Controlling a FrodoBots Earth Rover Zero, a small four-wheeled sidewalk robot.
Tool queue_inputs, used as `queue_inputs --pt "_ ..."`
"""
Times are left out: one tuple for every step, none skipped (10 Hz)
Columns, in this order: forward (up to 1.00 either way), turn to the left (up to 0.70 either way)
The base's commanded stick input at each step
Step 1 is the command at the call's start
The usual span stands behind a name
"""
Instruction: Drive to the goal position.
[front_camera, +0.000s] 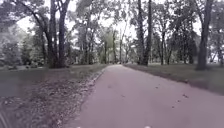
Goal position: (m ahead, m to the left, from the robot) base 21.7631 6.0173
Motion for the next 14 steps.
queue_inputs --pt "0.68 0.09" --pt "0.69 0.02" --pt "0.68 0.01" --pt "0.69 0.01" --pt "0.69 0.01" --pt "0.69 0.01" --pt "0.69 0.01" --pt "0.69 0.01" --pt "0.69 0.01" --pt "0.69 0.01" --pt "0.69 0.01" --pt "0.69 0.01" --pt "0.69 0.01" --pt "0.69 0.01"
